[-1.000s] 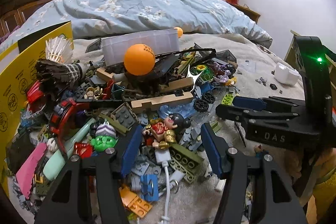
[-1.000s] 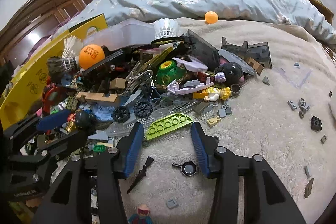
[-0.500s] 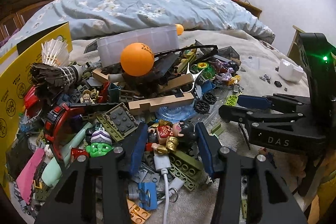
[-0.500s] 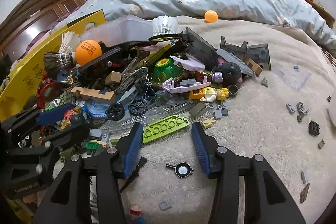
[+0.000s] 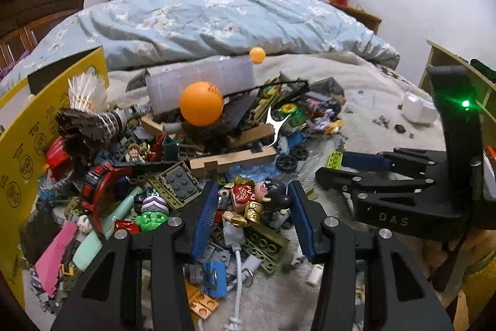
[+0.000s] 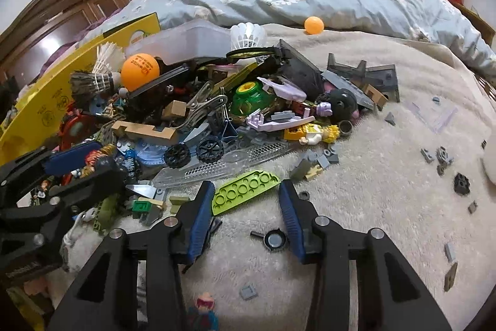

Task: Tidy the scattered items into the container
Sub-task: 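Grasp the green perforated beam with the right tool while the left tool grasps the red-gold minifigure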

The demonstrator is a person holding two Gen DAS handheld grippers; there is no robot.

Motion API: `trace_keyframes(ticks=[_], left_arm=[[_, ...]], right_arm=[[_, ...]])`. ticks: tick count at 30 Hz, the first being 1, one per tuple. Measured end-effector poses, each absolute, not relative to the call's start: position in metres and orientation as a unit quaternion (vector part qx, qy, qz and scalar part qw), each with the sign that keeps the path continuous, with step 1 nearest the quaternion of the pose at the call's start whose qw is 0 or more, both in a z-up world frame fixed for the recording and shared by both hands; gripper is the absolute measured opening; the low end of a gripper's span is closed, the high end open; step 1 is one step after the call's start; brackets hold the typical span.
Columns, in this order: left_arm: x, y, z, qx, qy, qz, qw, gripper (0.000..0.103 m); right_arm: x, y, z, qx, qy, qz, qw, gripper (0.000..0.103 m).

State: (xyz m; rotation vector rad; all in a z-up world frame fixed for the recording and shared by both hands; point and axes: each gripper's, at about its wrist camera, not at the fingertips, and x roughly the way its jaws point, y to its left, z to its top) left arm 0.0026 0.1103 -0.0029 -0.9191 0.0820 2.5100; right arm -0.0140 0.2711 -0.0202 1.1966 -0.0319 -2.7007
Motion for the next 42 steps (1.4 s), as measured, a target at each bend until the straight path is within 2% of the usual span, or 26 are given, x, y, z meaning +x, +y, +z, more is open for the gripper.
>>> trace_keyframes(ticks=[18,42], left_arm=[[0.044,0.109,0.006,-0.338,0.034,0.905,0.257,0.046],[0.054,0.059,0.035,-0.309,0.026,0.928,0.204,0.046]], right_arm=[[0.068,0.275,0.002,0.389,-0.070,-0.915,0.082,0.044],[0.074,0.225,0.028,0.373,-0.038,-0.917,0.136,0.044]])
